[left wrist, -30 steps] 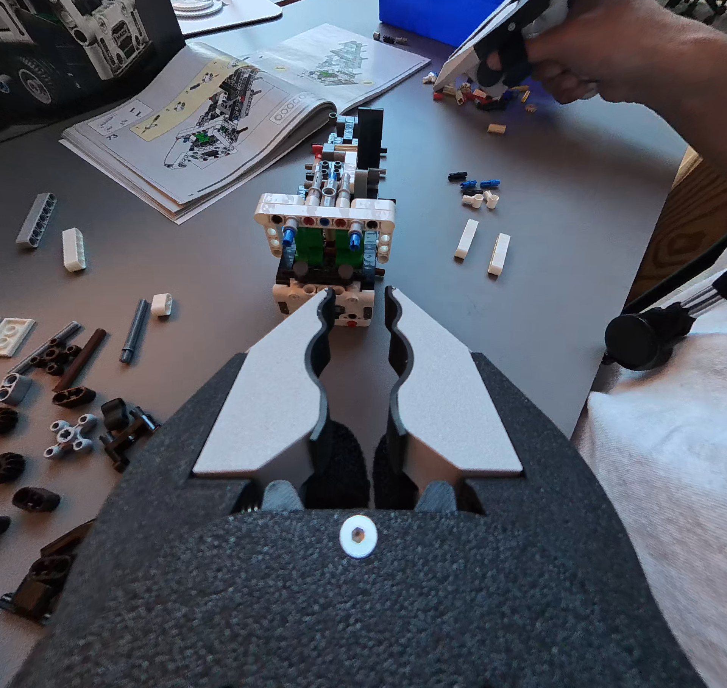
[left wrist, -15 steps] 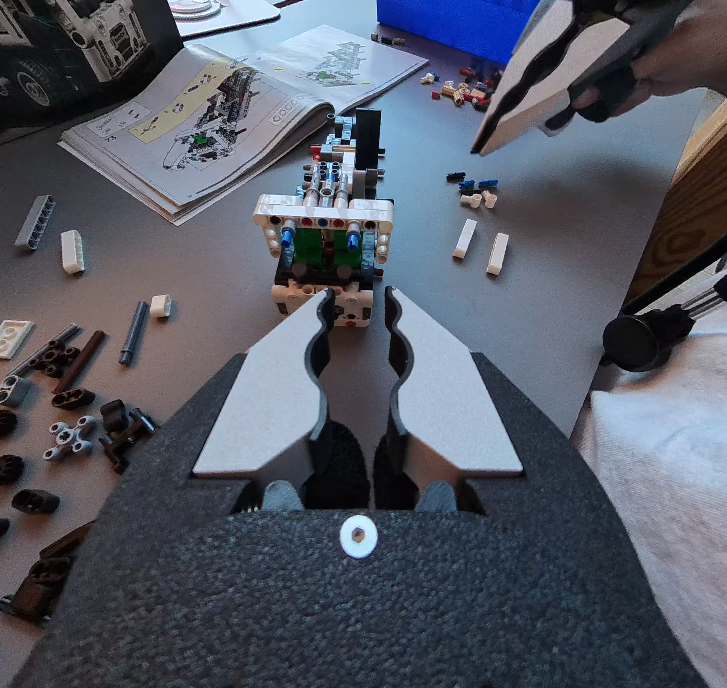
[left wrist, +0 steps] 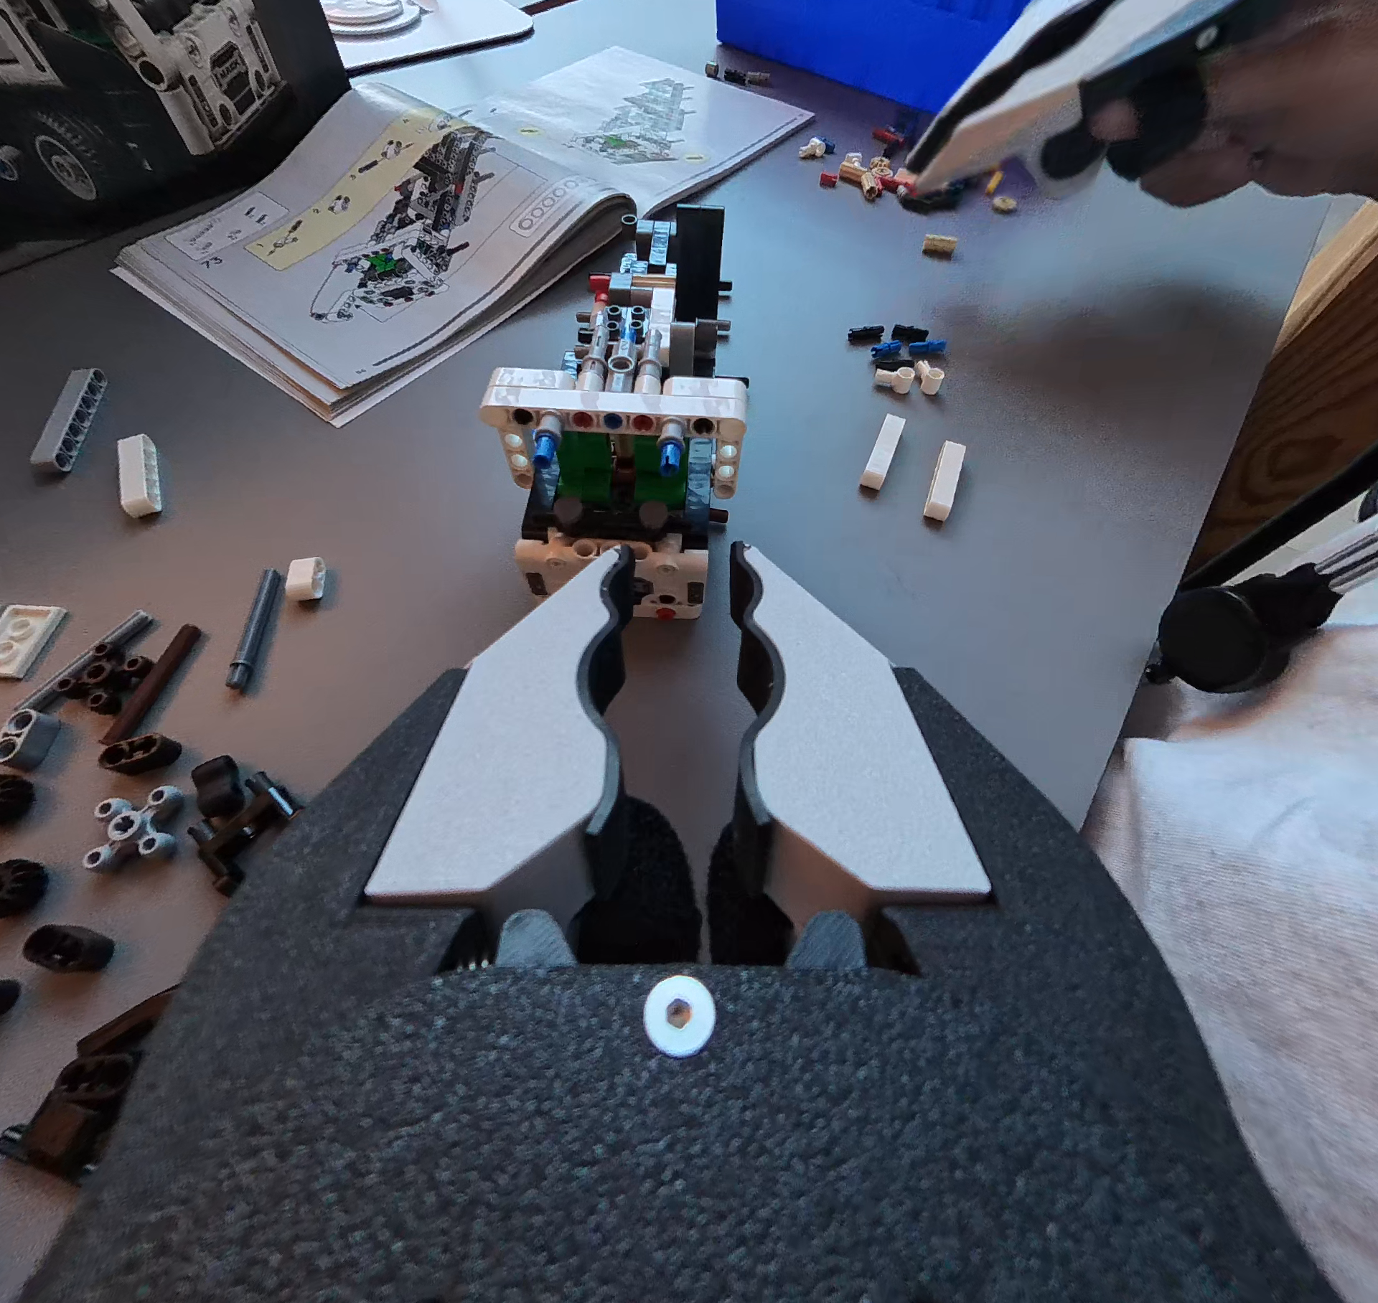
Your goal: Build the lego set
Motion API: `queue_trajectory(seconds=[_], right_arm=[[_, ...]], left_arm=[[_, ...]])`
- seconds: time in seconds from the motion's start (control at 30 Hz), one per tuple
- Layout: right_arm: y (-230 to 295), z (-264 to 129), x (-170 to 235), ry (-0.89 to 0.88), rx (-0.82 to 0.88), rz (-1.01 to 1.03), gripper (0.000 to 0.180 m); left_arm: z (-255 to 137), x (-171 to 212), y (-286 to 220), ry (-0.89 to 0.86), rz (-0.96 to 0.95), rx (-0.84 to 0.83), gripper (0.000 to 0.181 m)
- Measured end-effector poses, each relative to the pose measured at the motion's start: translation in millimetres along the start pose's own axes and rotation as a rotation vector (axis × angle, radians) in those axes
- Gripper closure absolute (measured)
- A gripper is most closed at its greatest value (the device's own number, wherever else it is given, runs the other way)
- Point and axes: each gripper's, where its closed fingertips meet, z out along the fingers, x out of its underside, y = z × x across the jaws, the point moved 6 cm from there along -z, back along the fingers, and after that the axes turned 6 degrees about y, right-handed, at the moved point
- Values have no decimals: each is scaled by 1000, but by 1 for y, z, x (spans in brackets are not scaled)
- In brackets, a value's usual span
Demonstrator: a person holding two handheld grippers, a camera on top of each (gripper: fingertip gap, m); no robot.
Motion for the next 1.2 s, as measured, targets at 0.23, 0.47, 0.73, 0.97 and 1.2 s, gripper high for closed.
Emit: queue_trajectory(seconds=[0.23,0.47,0.73,0.97,1.2], right_arm=[[-45,-19,42,102,267,112,162],[-30,-12,40,129,247,-6,166],[-38,-3,45,192,268,-29,169],[-39,-4,46,205,253,-8,176],[22,-6,0,12,-56,-32,176]], left_arm=[[1,1,-1,13,7,10,159],[2,1,-1,16,9,8,158],[1,0,-1,6,12,4,159],[0,0,-2,3,15,6,159],[0,0,-2,-1,17,6,158]])
